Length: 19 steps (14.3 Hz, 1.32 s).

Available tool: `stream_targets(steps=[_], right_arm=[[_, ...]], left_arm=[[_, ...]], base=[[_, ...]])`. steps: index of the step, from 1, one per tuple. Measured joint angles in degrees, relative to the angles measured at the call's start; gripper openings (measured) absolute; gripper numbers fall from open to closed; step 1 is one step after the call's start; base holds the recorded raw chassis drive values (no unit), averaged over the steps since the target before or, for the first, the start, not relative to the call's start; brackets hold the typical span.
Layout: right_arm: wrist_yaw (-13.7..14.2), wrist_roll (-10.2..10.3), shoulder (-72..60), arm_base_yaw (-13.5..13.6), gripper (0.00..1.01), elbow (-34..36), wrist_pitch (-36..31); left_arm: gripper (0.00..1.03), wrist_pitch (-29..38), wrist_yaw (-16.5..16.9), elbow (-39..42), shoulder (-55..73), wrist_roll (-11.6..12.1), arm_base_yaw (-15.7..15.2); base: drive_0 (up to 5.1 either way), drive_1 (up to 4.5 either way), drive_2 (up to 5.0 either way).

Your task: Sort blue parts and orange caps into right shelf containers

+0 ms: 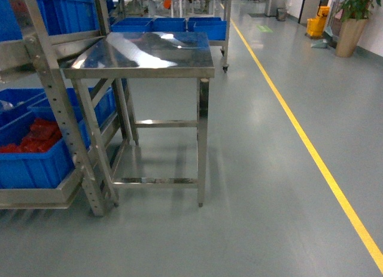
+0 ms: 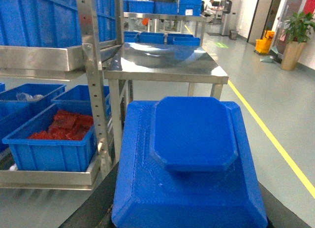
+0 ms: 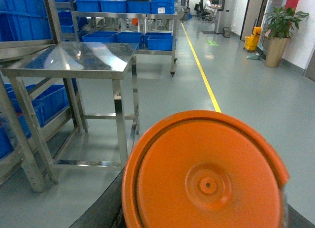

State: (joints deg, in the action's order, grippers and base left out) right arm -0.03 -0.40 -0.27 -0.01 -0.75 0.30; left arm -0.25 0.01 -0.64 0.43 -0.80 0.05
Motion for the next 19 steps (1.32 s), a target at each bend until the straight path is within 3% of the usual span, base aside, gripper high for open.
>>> stream_targets(steps=[11,13,19], right_arm=[[0.00,0.02,0.00,0.00,0.43,0.00,0.00],[0.00,0.00,0.00,0.00,0.43,0.00,0.09],[0.15,0.00,0.00,0.00,0.43,0.00,0.02]], left_arm=[[0.41,-0.15,-0.11,0.00,0.00,0.00,0.00],[0.41,-0.15,-0.07,0.00,0.00,0.00,0.00],[0.41,-0.20,-0.02,0.00,0.00,0.00,0.00]], base=[[-0.1,4.03,-4.2],[0.0,0.00,0.0],[-4.8,2.65,2.6]])
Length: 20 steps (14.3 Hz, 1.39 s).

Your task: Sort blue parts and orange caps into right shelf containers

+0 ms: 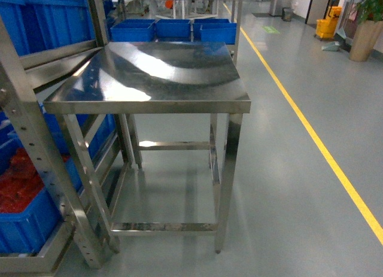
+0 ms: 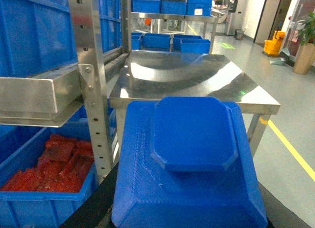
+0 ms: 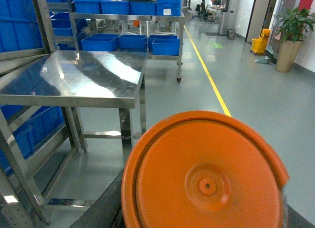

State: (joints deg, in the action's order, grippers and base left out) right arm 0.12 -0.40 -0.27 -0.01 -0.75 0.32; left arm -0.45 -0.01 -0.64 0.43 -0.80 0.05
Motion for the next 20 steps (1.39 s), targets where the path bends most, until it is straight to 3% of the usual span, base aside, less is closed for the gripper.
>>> stream_targets(steps=[20], right_arm=[[-0.11,0.00,0.00,0.00,0.43,0.00,-0.09]], left_arm=[[0.41,0.13,-0.07,0.00,0.00,0.00,0.00]], base=[[-5.0,2.49,2.5]])
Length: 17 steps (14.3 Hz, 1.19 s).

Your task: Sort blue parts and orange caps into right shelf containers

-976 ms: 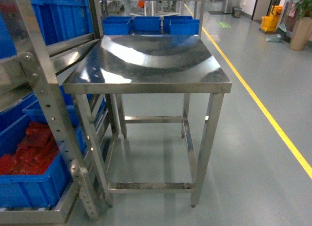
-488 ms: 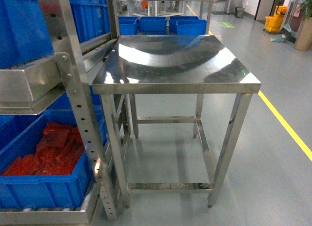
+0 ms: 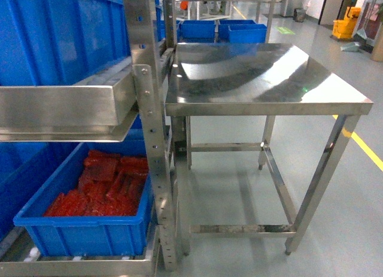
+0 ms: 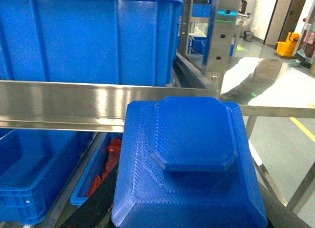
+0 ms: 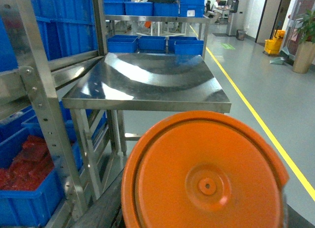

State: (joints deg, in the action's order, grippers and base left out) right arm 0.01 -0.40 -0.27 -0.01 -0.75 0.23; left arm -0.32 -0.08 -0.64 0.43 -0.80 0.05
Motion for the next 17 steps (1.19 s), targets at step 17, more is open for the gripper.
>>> stream_targets(steps=[17], right_arm=[[-0.02,0.02,0.00,0.00,0.43,0.00,0.15]], left_arm=[[0.41,-0.02,0.09,0.00,0.00,0.00,0.00]], base=[[-5.1,2.38,2.4]])
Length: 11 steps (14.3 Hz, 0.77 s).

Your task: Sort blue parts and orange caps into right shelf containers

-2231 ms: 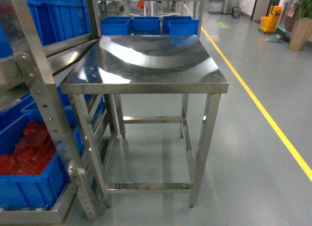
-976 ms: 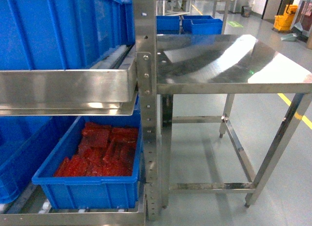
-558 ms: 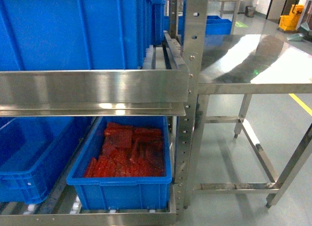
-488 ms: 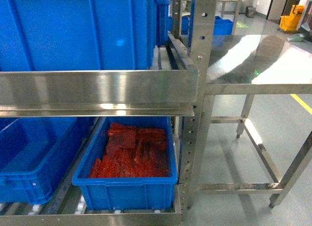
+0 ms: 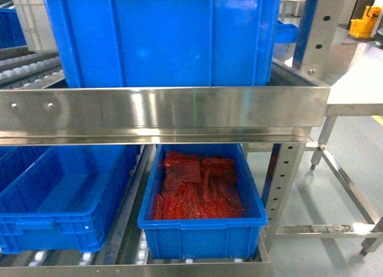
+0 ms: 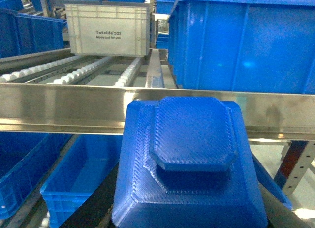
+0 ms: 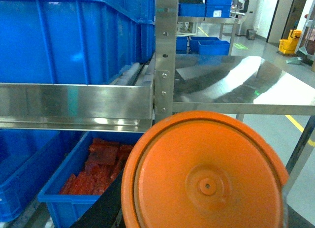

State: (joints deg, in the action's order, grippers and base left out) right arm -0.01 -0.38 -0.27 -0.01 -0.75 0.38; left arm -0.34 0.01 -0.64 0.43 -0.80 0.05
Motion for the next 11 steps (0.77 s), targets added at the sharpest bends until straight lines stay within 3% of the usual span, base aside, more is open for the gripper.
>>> stream_targets(steps=[11], right_arm=[[0.00,0.00,0.00,0.00,0.43,0.00,-0.09]], left_arm=[[0.41,-0.02,-0.04,0.00,0.00,0.00,0.00]], base=[[-5.1,2.36,2.4]])
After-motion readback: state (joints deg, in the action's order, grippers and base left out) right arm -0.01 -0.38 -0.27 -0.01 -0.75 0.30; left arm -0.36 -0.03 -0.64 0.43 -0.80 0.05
